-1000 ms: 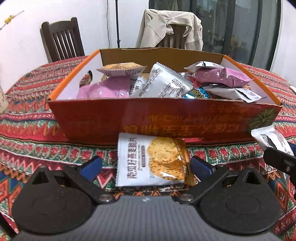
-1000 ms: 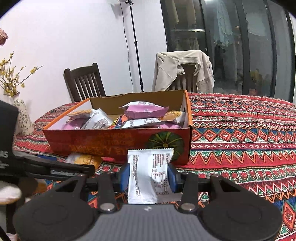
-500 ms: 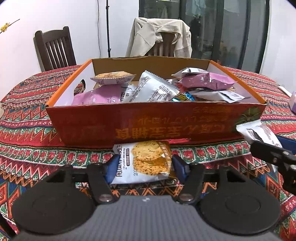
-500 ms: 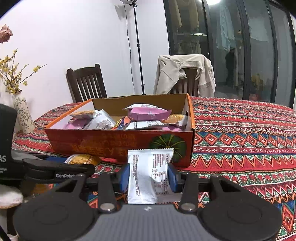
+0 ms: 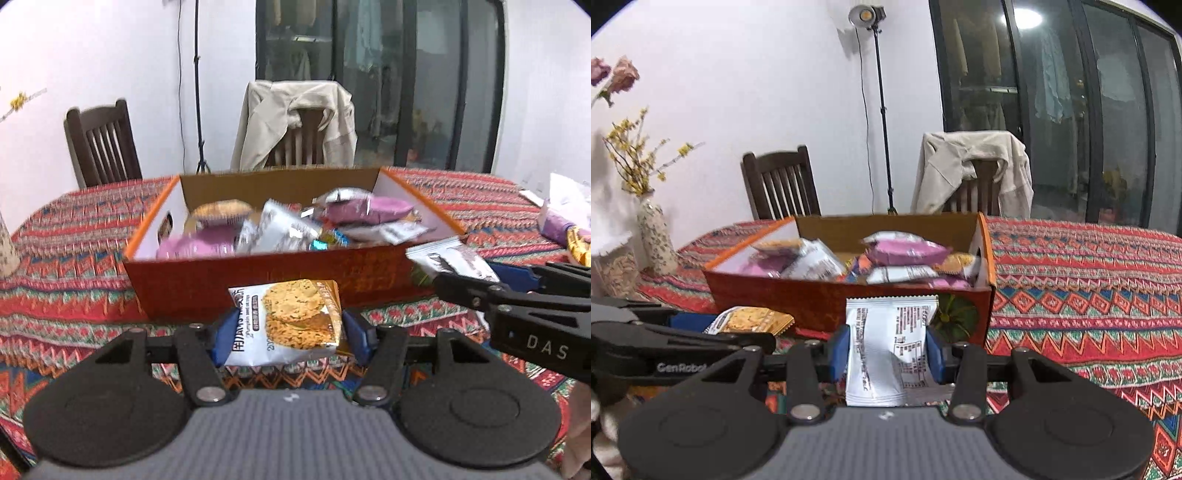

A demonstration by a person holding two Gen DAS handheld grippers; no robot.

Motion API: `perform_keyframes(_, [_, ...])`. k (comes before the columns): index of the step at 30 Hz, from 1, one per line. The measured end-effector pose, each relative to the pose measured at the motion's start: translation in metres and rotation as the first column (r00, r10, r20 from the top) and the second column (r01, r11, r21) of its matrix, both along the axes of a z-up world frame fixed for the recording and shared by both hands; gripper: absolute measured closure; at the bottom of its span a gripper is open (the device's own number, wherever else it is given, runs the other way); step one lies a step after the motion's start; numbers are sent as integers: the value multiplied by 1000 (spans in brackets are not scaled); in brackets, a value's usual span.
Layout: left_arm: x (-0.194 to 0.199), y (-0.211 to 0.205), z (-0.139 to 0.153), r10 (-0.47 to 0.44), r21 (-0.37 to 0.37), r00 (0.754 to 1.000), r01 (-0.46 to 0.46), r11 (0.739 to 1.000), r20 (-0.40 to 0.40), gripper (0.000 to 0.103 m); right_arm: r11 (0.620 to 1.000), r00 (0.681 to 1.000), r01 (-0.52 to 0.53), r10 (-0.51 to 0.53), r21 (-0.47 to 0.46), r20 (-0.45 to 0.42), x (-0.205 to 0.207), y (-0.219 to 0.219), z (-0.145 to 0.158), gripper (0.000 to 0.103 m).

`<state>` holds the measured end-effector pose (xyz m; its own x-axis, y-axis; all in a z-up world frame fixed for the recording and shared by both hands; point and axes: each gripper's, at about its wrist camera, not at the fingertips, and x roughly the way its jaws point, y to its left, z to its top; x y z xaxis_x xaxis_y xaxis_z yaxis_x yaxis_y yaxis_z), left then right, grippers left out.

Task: Organize snacks
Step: 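Carry both packets into the box and open both tools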

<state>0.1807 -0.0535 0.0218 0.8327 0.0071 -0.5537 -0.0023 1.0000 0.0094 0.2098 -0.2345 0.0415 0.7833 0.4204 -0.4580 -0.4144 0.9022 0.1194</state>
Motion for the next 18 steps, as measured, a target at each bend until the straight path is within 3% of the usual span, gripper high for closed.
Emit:
perform_keyframes(9, [12, 12, 39, 26, 18, 996, -27, 999, 86, 41, 1000, 996, -9, 9, 4, 91, 0, 12, 42, 61])
perform_keyframes(18, [54, 30, 63, 86, -31, 989, -83, 996, 123, 41, 1000, 991, 26, -27, 5, 128, 34, 31, 71, 61])
